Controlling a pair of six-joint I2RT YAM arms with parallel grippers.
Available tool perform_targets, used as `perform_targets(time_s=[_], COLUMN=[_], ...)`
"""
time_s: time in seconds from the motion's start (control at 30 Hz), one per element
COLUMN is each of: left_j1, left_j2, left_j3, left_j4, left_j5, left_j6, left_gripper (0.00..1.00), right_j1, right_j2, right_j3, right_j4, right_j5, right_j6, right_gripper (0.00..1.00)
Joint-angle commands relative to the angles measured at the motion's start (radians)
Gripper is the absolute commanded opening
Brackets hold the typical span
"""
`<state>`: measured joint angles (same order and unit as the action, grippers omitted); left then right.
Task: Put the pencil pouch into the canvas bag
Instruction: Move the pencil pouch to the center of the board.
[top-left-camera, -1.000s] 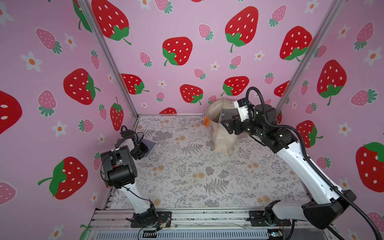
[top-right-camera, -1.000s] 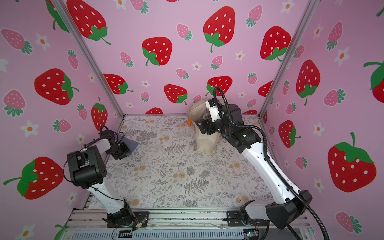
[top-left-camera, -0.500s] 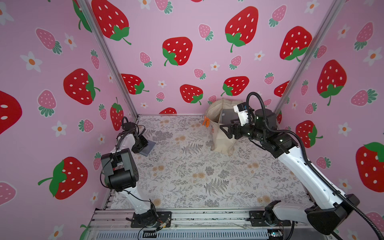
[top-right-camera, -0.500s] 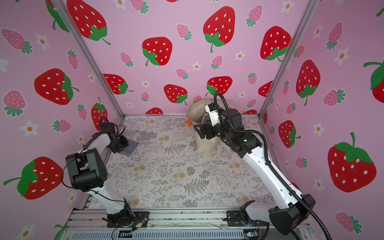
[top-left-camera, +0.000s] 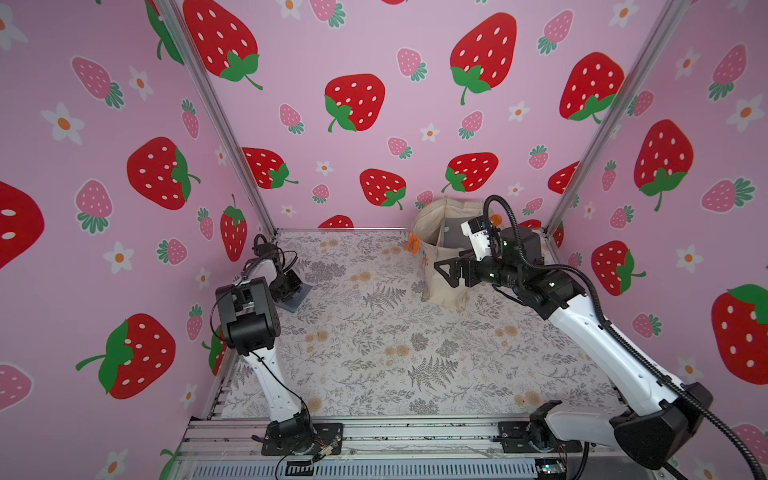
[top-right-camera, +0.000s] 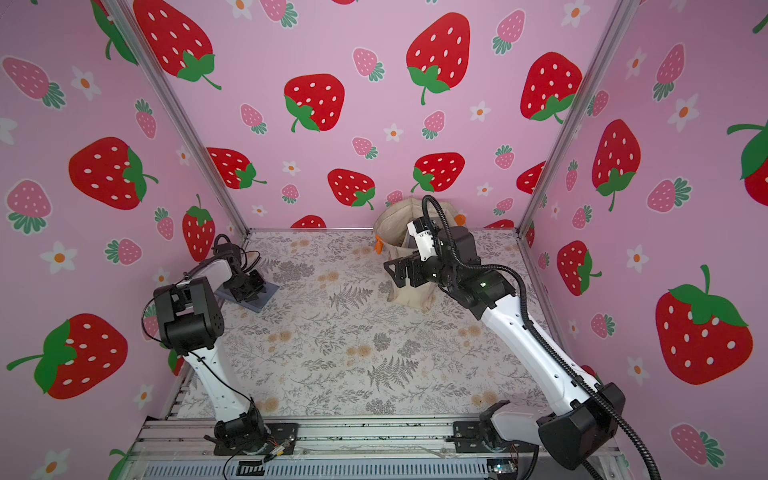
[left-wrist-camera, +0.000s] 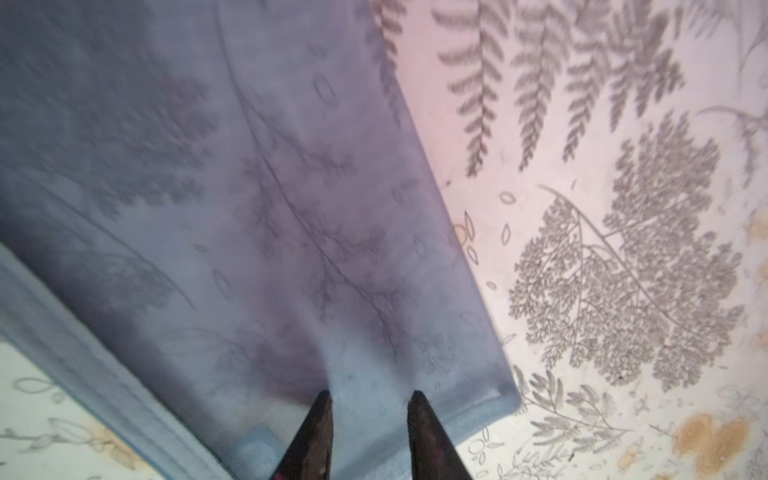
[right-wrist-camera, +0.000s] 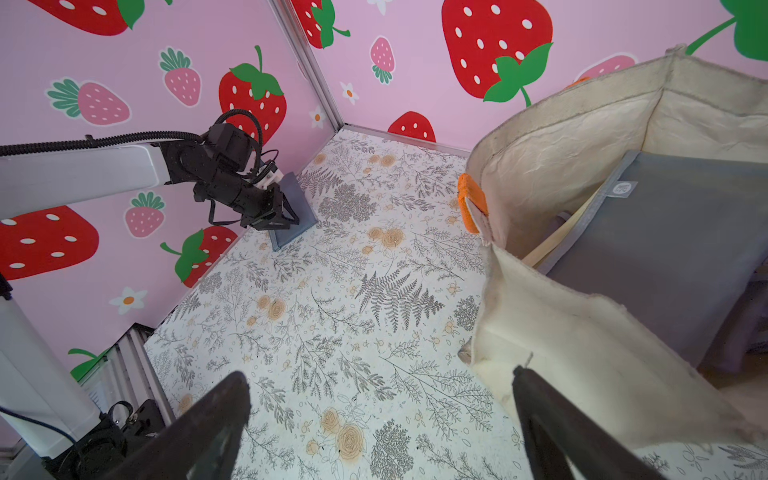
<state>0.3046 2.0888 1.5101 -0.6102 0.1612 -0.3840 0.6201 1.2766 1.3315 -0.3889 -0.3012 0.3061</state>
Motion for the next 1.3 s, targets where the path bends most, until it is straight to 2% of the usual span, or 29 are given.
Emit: perform_targets(time_s=[0.0,0.27,0.37,0.5,0.57,0.8,0.97,1.13,1.2,1.27], left_j1=[-0.037,-0.121,-0.171,-0.279,-0.35,-0.616,-0.752,-0.748,-0.713,-0.642], left_j2=[-0.019,-0.106,-0.169,-0.261,-0.298,-0.45,-0.643,-0.909,-0.949,-0.957], left_j3=[-0.042,-0.223,-0.32,-0.452,-0.513,-0.699,-0.742,-0.716,-0.694,-0.704], left_j4=[-0.053,0.016,0.069,0.158,0.194,0.286,0.226,0.088,0.033,0.029], left_j5=[0.024,0.033,0.071,0.151,0.204,0.284,0.246,0.113,0.067,0.079], left_j6=[0.011,-0.048,-0.085,-0.134,-0.159,-0.248,-0.269,-0.255,-0.229,-0.22], left_gripper=[0.34,0.34,0.34,0.34,0.34,0.34,0.36,0.44,0.46,0.46], right_j1=[0.007,0.009,0.009,0.01,0.01,0.031,0.067,0.138,0.17,0.202], right_j2=[-0.018,-0.042,-0.049,-0.06,-0.064,-0.058,-0.009,0.112,0.183,0.257], right_j3=[-0.004,-0.039,-0.053,-0.075,-0.086,-0.131,-0.151,-0.157,-0.147,-0.126], right_j4=[0.039,0.059,0.061,0.061,0.058,0.049,0.03,0.031,0.039,0.039], right_j5=[-0.015,-0.019,-0.021,-0.026,-0.03,-0.033,-0.029,-0.023,-0.029,-0.026], right_j6=[0.01,0.028,0.033,0.037,0.036,0.062,0.054,0.05,0.056,0.057], right_gripper=[0.99,0.99,0.99,0.99,0.99,1.0,1.0,0.98,0.97,0.96])
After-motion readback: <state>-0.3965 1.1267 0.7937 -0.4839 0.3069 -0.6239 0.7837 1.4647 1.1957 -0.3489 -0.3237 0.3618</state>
